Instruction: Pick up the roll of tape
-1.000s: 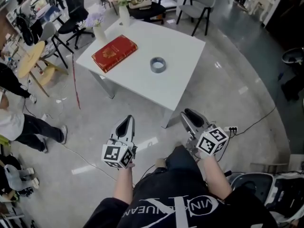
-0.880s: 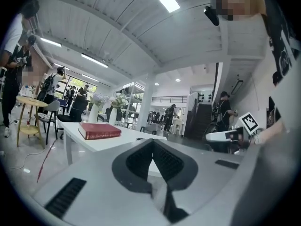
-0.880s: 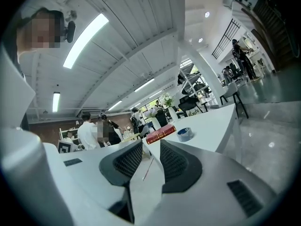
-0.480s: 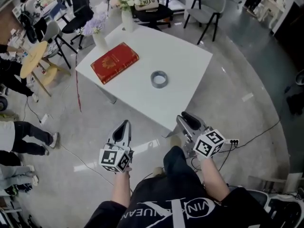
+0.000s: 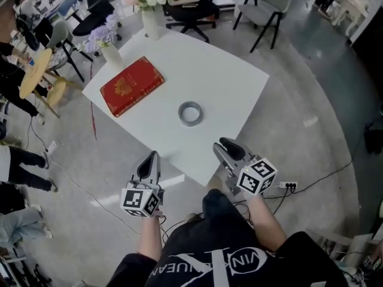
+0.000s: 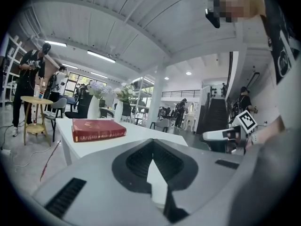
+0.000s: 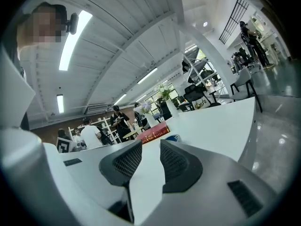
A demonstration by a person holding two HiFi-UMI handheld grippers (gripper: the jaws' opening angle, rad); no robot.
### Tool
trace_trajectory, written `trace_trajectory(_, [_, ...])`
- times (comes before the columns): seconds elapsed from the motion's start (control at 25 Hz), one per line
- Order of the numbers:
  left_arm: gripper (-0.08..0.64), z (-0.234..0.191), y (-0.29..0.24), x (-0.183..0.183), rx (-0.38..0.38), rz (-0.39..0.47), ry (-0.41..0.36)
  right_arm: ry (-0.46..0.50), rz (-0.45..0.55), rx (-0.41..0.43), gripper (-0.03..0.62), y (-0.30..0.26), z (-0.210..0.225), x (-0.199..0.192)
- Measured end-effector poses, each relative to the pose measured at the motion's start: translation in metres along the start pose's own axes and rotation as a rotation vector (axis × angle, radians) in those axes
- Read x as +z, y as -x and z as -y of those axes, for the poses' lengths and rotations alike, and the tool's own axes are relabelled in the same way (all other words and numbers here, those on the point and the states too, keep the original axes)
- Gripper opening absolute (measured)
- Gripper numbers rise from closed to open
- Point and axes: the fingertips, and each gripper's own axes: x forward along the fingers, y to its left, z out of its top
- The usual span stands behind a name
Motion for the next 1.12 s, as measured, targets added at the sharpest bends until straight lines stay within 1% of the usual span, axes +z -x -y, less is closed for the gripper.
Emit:
trace_trajectory(0.28, [0.003, 0.005, -0.035, 0.003, 0.020, -0.023, -0.004, -0.042, -0.048, 0.032, 0.130, -0.014, 0.032, 0.004])
trace_trajectory(0.48, [0.003, 0.006, -0.046, 0.007, 0.059, -0.031, -0.001, -0.060, -0.082, 0.067, 0.130, -0.023, 0.043, 0.010])
trace_trajectory(0.64, [0.003, 0.007, -0.050, 0.004, 0.084, -0.042, 0.003, -0.078, -0.111, 0.091, 0.130, -0.029, 0.051, 0.007])
trace_trajectory(0.84, [0.003, 0.007, -0.055, -0.009, 0.087, -0.078, 0.009, -0.102, -0.138, 0.106, 0.130, -0.036, 0.056, 0.001])
trace_trajectory(0.92, [0.003, 0.007, -0.060, -0.008, 0.083, -0.081, 0.010, -0.108, -0.147, 0.109, 0.130, -0.038, 0.058, 0.000])
trace_trajectory(1.12, [0.003, 0.007, -0.075, -0.006, 0.050, -0.081, 0.021, -0.117, -0.172, 0.100, 0.130, -0.048, 0.062, 0.000])
